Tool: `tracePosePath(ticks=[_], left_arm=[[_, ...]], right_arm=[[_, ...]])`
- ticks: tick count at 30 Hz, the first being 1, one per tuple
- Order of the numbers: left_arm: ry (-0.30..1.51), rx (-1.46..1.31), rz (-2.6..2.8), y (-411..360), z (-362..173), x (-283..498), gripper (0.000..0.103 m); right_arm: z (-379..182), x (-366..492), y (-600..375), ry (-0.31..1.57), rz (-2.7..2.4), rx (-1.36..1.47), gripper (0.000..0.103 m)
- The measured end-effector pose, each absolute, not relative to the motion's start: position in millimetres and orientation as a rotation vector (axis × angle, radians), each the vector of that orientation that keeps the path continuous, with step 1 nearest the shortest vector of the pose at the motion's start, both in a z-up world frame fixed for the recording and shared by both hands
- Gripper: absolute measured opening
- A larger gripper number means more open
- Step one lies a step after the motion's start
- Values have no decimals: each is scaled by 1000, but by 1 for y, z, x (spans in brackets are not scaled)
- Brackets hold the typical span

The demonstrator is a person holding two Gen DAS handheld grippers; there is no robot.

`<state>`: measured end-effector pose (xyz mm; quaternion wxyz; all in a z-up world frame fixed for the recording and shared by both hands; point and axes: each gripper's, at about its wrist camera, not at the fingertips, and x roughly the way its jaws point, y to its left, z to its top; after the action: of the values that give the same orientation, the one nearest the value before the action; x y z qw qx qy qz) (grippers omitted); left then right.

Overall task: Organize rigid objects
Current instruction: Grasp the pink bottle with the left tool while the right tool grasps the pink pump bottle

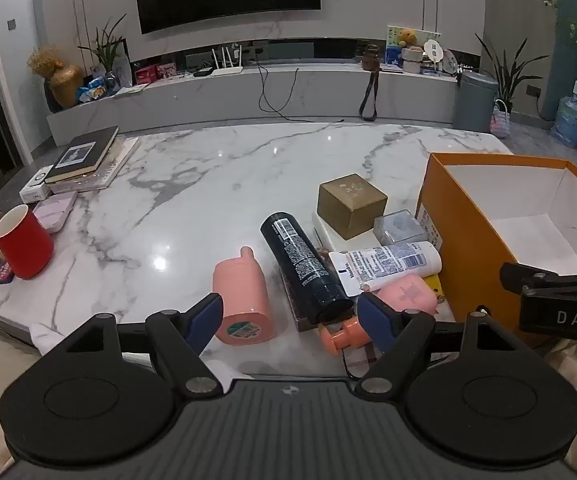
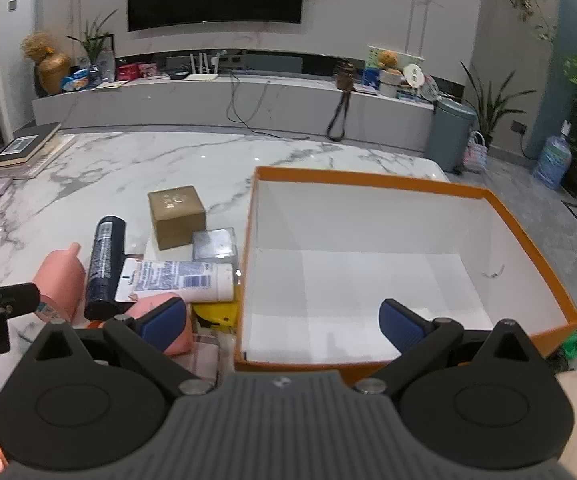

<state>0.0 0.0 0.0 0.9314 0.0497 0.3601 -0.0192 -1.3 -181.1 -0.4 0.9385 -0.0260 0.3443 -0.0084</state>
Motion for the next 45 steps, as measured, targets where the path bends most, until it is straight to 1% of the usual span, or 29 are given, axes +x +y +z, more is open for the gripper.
tracePosePath(ticks=[10, 24, 26, 27, 29, 31, 32, 34, 38, 40, 45], left_arm=[[756, 70, -52, 3, -1, 2, 77], [818, 31, -111, 18, 2, 14, 76], [841, 18, -125, 24, 3, 19, 74], [854, 9, -129, 27, 3, 21, 69], [891, -20, -147, 33, 1, 27, 65], [923, -41, -173, 37, -3, 34, 62], [937, -41, -183, 38, -5, 37, 60], [954, -24, -189, 39, -9, 42, 54], [977, -8, -149, 49, -18, 56, 54], [981, 12, -130, 54, -22, 64, 54], [1023, 3, -90, 64, -37, 86, 54]], right_arm=[[7, 5, -171, 673, 11, -94, 101], [9, 6, -168, 667, 75, -124, 100], [11, 9, -167, 661, 108, -123, 100], [11, 10, -165, 660, 123, -124, 100], [11, 15, -160, 668, 163, -136, 94], [10, 20, -153, 681, 212, -168, 84], [9, 23, -150, 687, 230, -185, 83], [7, 28, -143, 695, 264, -211, 77], [2, 42, -128, 725, 315, -219, 74], [-2, 50, -120, 757, 337, -211, 68], [-14, 57, -114, 849, 334, -169, 67]])
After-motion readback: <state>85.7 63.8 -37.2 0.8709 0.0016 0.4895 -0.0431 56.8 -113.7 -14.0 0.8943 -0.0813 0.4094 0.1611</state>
